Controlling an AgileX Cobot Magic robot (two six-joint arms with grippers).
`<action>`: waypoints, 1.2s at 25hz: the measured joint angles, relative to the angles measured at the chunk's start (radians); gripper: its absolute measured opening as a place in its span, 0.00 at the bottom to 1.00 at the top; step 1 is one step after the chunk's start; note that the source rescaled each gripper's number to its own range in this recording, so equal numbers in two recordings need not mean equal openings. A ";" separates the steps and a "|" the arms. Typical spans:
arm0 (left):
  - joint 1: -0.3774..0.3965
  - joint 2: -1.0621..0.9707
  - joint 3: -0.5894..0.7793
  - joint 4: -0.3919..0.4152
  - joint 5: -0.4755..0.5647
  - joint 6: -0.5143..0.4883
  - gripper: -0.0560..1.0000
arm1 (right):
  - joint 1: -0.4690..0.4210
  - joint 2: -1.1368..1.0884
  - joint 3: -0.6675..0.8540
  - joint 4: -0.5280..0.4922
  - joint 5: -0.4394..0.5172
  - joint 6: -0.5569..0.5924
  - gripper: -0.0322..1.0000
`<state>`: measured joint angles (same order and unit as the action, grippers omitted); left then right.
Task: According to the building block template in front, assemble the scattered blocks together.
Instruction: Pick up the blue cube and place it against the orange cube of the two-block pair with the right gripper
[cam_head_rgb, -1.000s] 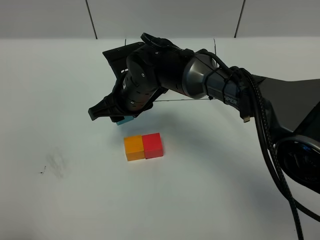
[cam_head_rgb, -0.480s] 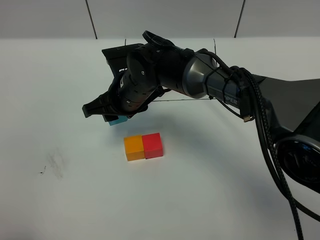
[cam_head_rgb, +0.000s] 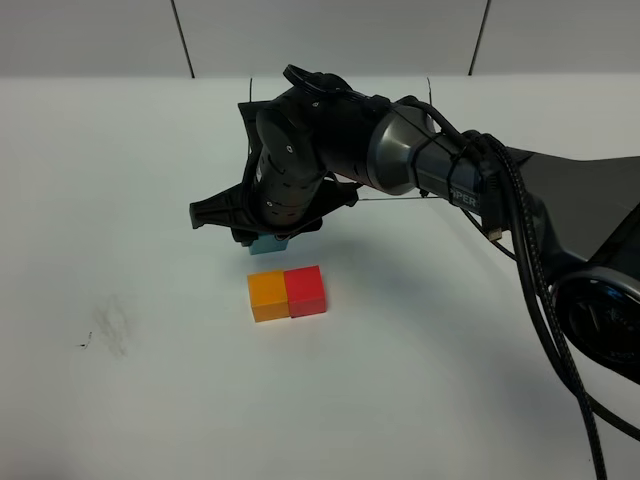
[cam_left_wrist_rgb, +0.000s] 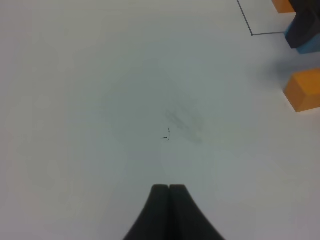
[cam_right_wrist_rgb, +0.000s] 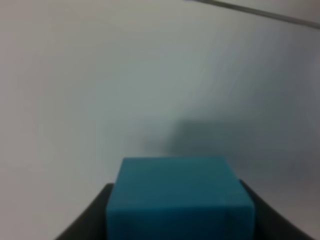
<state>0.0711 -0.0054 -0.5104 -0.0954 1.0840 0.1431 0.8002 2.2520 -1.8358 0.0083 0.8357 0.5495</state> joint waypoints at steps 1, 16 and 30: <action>0.000 0.000 0.000 0.000 0.000 0.000 0.05 | 0.000 0.000 0.000 -0.031 0.002 0.025 0.45; 0.000 0.000 0.000 0.000 0.000 0.000 0.05 | 0.001 0.000 0.000 -0.017 0.010 0.068 0.45; 0.000 0.000 0.000 0.000 0.000 0.000 0.05 | 0.021 0.118 -0.153 0.044 0.070 0.005 0.45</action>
<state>0.0711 -0.0054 -0.5104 -0.0954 1.0840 0.1431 0.8216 2.3696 -1.9884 0.0526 0.9058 0.5548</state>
